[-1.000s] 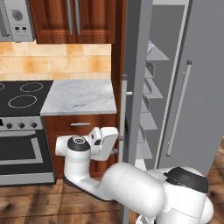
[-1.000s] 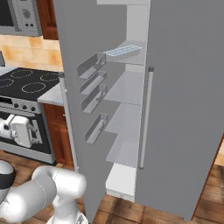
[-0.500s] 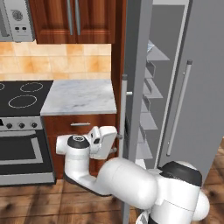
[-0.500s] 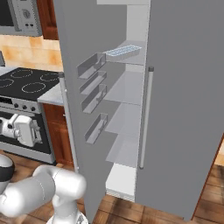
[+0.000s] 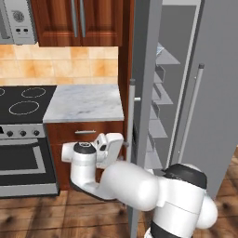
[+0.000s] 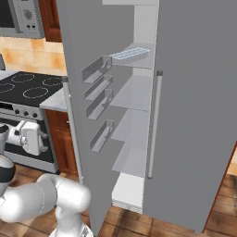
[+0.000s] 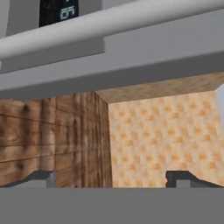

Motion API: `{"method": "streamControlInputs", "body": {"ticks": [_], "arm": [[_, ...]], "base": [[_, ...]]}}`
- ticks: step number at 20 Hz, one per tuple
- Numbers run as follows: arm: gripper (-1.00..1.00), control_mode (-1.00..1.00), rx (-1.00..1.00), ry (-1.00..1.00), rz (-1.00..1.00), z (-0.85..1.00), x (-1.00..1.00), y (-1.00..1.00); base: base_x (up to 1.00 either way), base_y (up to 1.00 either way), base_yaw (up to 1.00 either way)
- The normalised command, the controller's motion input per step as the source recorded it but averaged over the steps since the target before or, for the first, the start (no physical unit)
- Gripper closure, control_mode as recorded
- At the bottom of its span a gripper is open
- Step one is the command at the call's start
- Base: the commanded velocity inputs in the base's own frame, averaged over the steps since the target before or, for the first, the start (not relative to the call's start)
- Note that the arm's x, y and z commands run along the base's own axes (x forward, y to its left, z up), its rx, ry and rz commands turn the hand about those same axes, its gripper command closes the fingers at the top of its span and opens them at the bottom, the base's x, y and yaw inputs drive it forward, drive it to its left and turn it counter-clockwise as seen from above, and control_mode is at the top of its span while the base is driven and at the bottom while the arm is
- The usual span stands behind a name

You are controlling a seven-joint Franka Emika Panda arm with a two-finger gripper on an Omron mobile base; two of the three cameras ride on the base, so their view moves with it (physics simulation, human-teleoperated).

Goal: The ice cube tray has been filled with water. Take the tray and place it in the freezer to make ice. Close the freezer door after placing the tray.

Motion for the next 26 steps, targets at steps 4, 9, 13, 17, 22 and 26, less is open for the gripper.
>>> {"method": "streamControlInputs", "body": {"ticks": [4,9,13,17,22,26], "arm": [[-1.0,-1.0,-0.01,0.03,0.0,-0.22,0.22,0.0],[-1.0,-1.0,-0.03,0.04,0.0,-0.23,0.25,0.0],[-1.0,-1.0,-0.03,0.04,0.0,-0.17,0.27,0.0],[-1.0,-1.0,-0.03,0.05,0.0,-0.19,0.29,0.0],[-1.0,-1.0,-0.04,0.06,0.0,-0.2,0.32,0.01],[-1.0,-1.0,-0.04,0.05,0.0,-0.19,0.35,0.09]], "base": [[0.0,0.0,0.0],[0.0,0.0,0.0],[0.0,0.0,0.0],[0.0,0.0,0.0],[0.0,0.0,0.0],[0.0,0.0,0.0]]}}
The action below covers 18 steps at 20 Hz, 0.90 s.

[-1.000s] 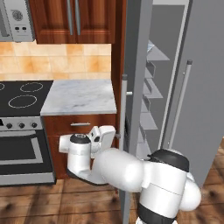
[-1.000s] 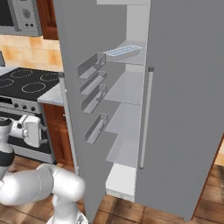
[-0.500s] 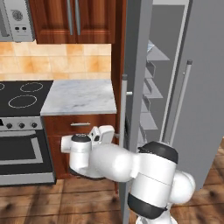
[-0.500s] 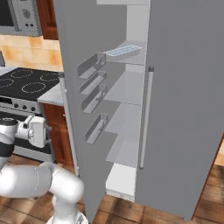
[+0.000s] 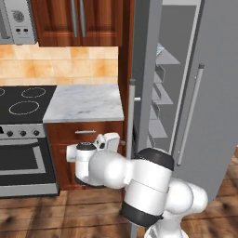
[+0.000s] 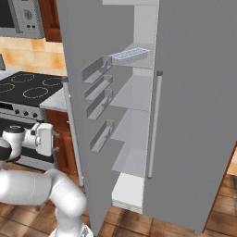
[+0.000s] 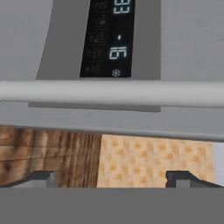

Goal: The ice cube tray has been filled with water. Take the tray and place it in the freezer to make ice. Close the freezer door after placing the tray.

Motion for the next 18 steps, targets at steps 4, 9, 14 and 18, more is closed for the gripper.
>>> {"method": "streamControlInputs", "body": {"ticks": [4,9,14,18], "arm": [[-1.0,-1.0,-0.04,0.05,0.0,-0.18,0.37,0.16],[-1.0,-1.0,-0.03,0.04,0.0,-0.18,0.35,0.12],[-1.0,-1.0,0.0,0.07,0.0,-0.13,0.35,0.0],[-1.0,-1.0,0.0,0.11,0.01,-0.13,0.35,0.0]], "base": [[0.0,0.0,0.0],[0.0,0.0,0.0],[0.0,0.0,0.0],[0.0,0.0,0.0]]}}
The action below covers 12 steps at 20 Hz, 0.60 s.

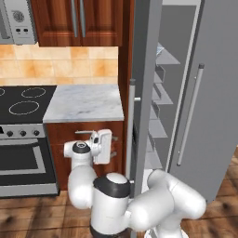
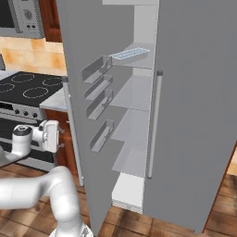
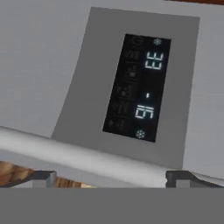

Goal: The ice cube tray has been filled with water. Take the tray and place it in the freezer to make ice. Close the freezer door after placing the tray.

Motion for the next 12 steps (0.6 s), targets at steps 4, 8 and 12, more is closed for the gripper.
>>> {"method": "streamControlInputs", "body": {"ticks": [4,8,12], "arm": [[-1.0,-1.0,0.0,0.1,0.06,-0.17,0.33,-0.1],[-1.0,-1.0,0.0,0.07,0.1,-0.18,0.12,-0.29],[-1.0,-1.0,0.0,0.02,0.07,-0.15,0.0,-0.41]], "base": [[0.0,0.0,0.0],[0.0,0.0,0.0],[0.0,0.0,0.0]]}}
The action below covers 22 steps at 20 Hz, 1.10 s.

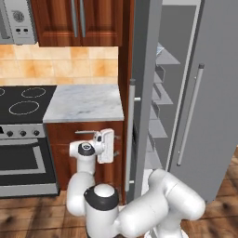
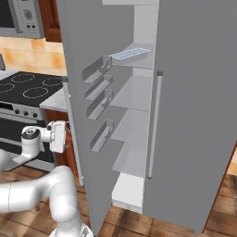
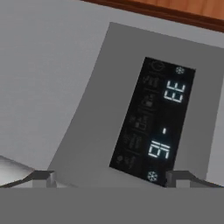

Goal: The ice cube tray has been filled with water. Take the tray and place it in the freezer to make ice. Close the freezer door after placing the tray.

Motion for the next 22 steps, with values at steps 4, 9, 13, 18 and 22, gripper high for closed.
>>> {"method": "streamControlInputs", "body": {"ticks": [4,9,13,18,22], "arm": [[-1.0,-1.0,0.0,0.0,0.04,-0.07,-0.03,-0.65],[-1.0,-1.0,0.0,0.02,0.01,0.0,0.0,-0.74],[-1.0,-1.0,0.0,0.04,0.0,0.0,0.01,-0.57],[-1.0,-1.0,0.0,0.0,0.0,0.0,0.0,-0.79],[-1.0,-1.0,0.03,0.0,0.0,0.0,0.0,-0.99]], "base": [[0.0,0.0,0.0],[0.0,0.0,0.0],[0.0,0.0,0.0],[0.0,0.0,0.0],[0.0,0.0,0.0]]}}
